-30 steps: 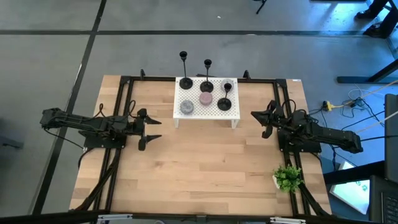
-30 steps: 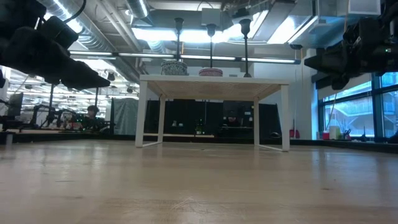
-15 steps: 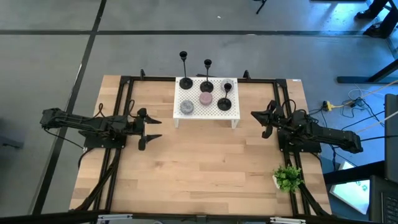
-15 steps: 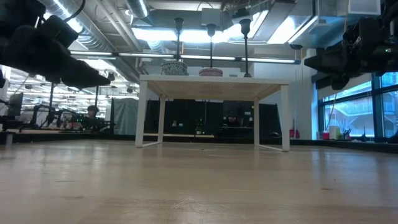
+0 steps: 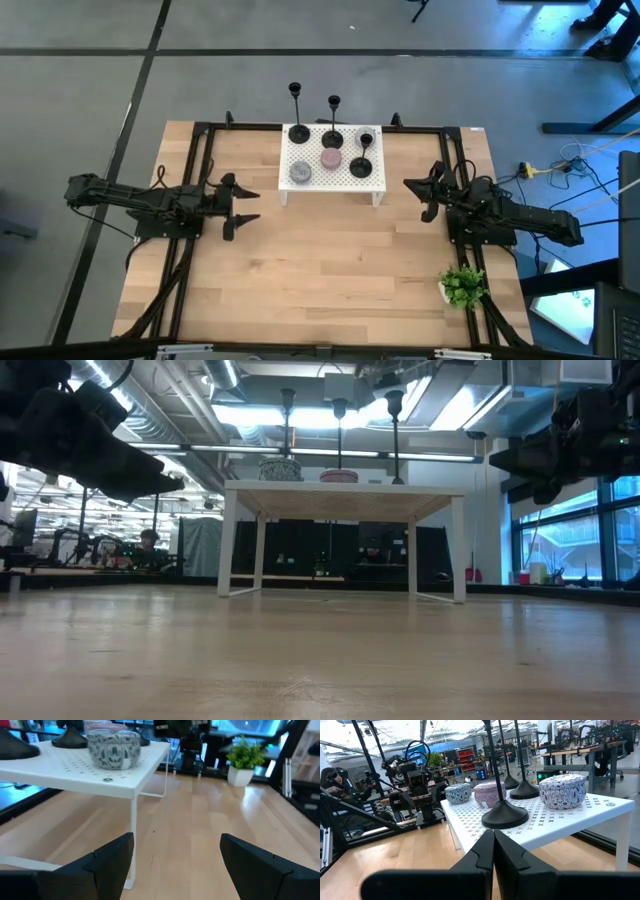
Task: Pick & Place candle stick holders
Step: Return to Home Position
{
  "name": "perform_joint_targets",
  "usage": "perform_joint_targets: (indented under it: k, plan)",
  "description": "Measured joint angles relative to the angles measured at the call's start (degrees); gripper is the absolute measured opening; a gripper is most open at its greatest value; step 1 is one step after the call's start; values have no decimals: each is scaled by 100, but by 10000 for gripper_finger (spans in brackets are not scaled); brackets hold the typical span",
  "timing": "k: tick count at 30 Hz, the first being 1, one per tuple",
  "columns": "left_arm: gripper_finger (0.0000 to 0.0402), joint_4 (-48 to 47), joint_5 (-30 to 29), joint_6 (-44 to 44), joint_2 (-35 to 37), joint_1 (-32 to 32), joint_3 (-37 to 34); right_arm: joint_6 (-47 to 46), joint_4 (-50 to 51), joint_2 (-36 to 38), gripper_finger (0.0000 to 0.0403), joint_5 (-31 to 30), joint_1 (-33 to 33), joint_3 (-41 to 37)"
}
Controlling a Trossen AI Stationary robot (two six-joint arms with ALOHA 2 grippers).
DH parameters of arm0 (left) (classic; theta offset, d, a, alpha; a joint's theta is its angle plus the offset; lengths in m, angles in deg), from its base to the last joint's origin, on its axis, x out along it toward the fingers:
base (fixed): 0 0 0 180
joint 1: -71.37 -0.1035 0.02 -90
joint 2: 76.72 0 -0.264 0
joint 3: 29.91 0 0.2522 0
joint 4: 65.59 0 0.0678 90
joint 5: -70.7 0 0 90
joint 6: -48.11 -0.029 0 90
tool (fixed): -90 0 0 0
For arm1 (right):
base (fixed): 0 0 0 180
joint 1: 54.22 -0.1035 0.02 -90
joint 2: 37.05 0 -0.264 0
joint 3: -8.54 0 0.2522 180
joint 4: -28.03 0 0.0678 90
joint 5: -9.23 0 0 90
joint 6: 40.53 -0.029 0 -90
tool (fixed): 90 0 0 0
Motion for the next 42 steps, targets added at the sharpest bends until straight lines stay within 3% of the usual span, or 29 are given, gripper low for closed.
perform_joint_targets:
  k: [5,11,21,32,37,42]
  plan:
    - [294,-32,46,-277,-1,0,-1,0,-1,0,10,0,0,0]
    - [294,-71,240,33,-33,7,0,0,-2,0,10,0,0,0]
    - [294,-100,-601,-173,-33,-2,0,0,0,0,10,0,0,0]
    - [286,-142,-259,-320,-33,0,0,0,0,0,10,0,0,0]
    - [225,-183,-126,-294,-71,0,0,0,-2,0,10,0,0,0]
    - [107,-185,-89,-292,-202,0,0,0,-2,0,10,0,0,0]
